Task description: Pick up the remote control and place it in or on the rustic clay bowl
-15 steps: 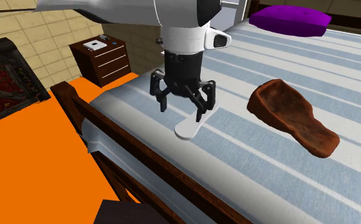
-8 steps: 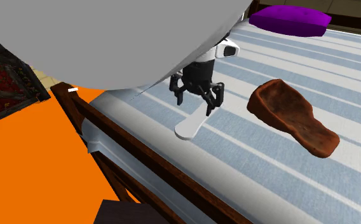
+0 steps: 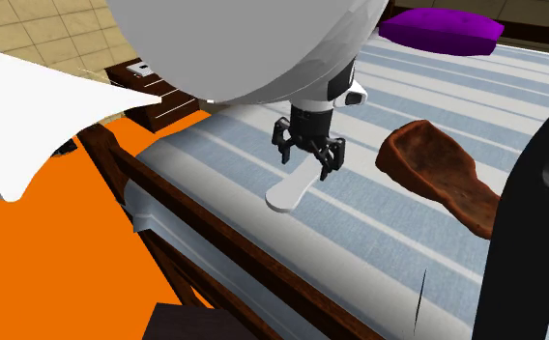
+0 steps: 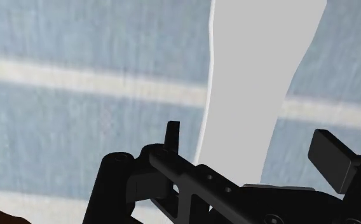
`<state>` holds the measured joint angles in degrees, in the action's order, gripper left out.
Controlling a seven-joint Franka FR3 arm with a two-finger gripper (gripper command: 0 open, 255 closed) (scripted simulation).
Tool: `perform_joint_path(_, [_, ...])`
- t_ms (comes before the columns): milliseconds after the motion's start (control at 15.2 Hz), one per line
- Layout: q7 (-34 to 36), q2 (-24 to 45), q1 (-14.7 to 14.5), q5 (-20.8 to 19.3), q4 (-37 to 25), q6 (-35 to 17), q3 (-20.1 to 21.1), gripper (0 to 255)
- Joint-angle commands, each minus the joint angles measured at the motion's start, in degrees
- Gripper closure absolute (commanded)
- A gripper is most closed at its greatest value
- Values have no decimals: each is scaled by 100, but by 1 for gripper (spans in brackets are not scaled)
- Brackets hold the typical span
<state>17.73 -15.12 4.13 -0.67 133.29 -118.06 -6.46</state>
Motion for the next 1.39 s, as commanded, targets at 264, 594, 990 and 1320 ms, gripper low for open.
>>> perform_joint_path(264, [-19, 123, 3, 9, 179, -307, -15, 0])
perform_joint_path(594, [-19, 123, 3, 9, 179, -306, -15, 0])
perform_joint_path(990, [-19, 124, 3, 9, 178, -307, -15, 255])
perform_joint_path(1320, [-19, 123, 3, 9, 179, -307, -15, 255])
